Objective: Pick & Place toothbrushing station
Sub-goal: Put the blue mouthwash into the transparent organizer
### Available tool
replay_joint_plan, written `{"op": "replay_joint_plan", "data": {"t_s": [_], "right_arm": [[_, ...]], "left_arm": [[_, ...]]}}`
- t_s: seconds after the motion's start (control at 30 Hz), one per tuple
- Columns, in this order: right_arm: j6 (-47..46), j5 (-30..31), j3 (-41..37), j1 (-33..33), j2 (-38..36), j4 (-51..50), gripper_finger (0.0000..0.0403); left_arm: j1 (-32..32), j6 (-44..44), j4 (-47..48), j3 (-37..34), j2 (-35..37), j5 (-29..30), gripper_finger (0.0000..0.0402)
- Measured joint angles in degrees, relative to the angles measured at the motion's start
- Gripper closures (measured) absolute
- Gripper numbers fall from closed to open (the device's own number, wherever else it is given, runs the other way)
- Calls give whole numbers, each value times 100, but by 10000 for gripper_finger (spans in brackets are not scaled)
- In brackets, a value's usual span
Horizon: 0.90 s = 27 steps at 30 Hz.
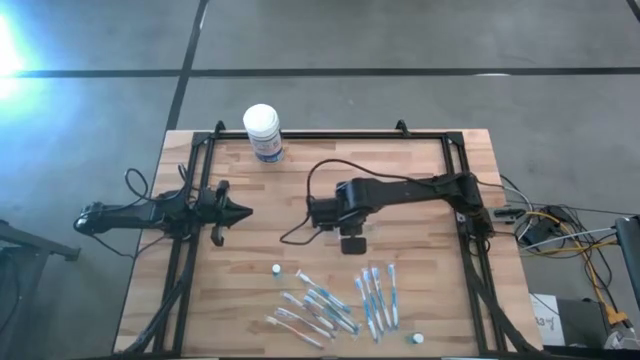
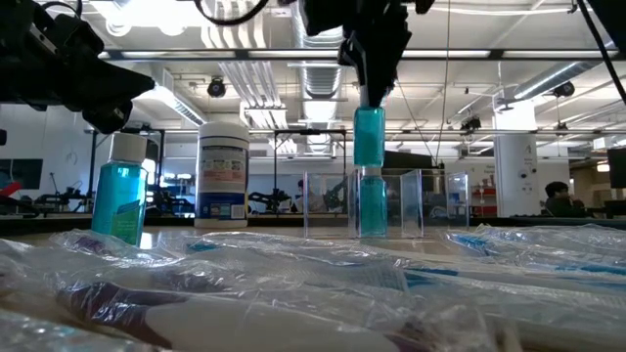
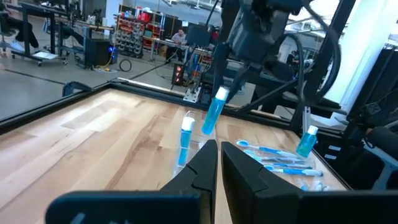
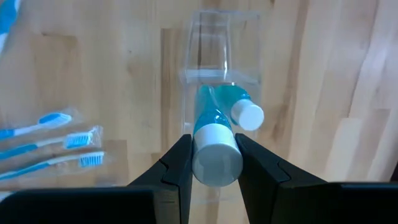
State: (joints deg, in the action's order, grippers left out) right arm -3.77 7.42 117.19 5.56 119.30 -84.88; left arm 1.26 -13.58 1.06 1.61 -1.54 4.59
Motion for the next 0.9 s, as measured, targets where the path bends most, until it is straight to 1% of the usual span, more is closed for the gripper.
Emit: {"op": "replay_joint_plan", "data": {"t_s": [0.27, 0.63, 0.9], "right_arm": [[147, 17, 9, -50, 125, -26, 314], [-72, 4, -28, -74, -109, -24, 314], [-210, 7, -589, -74, -109, 220, 314]], "left_arm": [[0, 2, 0, 0, -2, -13, 376], [-1, 4, 4, 0, -2, -41, 376], [-1, -2, 4, 0, -2, -52, 376]]}}
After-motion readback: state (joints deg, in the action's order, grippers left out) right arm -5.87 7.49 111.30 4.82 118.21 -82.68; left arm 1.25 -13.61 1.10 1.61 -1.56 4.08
